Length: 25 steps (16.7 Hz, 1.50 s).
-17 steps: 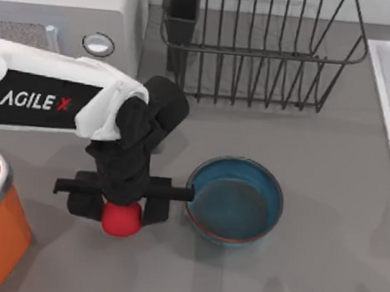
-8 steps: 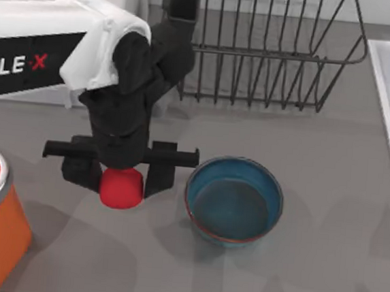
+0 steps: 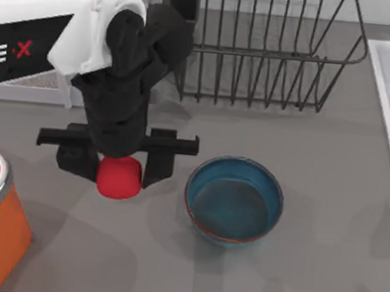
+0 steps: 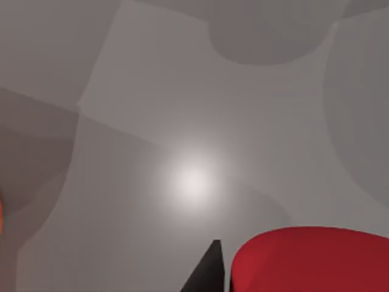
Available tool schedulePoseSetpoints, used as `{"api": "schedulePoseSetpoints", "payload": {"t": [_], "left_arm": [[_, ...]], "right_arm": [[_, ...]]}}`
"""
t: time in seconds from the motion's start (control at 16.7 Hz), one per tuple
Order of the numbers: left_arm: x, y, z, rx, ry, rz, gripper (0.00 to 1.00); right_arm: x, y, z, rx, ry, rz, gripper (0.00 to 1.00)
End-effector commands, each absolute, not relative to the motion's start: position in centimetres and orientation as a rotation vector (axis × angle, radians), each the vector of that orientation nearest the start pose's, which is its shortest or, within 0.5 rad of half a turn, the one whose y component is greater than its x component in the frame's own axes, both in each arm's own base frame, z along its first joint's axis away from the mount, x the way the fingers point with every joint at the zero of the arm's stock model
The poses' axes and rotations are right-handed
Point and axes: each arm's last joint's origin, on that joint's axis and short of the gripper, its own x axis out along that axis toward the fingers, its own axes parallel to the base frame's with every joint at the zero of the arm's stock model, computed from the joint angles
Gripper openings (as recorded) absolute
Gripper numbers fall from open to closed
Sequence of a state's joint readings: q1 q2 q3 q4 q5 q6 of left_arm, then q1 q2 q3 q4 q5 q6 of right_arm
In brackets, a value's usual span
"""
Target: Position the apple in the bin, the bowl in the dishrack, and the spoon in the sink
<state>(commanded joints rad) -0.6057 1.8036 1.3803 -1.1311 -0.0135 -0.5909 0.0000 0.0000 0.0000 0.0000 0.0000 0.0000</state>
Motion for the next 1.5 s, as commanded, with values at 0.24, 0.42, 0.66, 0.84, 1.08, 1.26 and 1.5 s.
{"api": "schedulePoseSetpoints", "payload": {"t": [0.24,0.42,0.66,0.84,1.08,1.26,1.5], "left_arm": [[28.8,-16.9,21.7,0.044,1.555,-0.036,0.00],[29.7,-13.7,22.6,0.112,1.554,-0.104,0.00],[29.9,-8.3,23.8,0.300,1.553,-0.281,0.00],[28.8,-4.5,24.5,0.510,1.546,-0.488,0.00],[26.2,-0.9,25.3,0.809,1.484,-0.800,0.00],[24.0,0.7,25.9,1.001,1.399,-0.985,0.00],[21.5,1.6,26.8,1.191,1.276,-1.122,0.00]], "right_arm": [[10.6,-0.1,16.0,0.000,0.000,0.000,1.00],[10.6,-0.1,16.0,0.000,0.000,0.000,1.00],[10.6,-0.1,16.0,0.000,0.000,0.000,1.00],[10.6,-0.1,16.0,0.000,0.000,0.000,1.00],[10.6,-0.1,16.0,0.000,0.000,0.000,1.00],[10.6,-0.1,16.0,0.000,0.000,0.000,1.00],[10.6,-0.1,16.0,0.000,0.000,0.000,1.00]]}}
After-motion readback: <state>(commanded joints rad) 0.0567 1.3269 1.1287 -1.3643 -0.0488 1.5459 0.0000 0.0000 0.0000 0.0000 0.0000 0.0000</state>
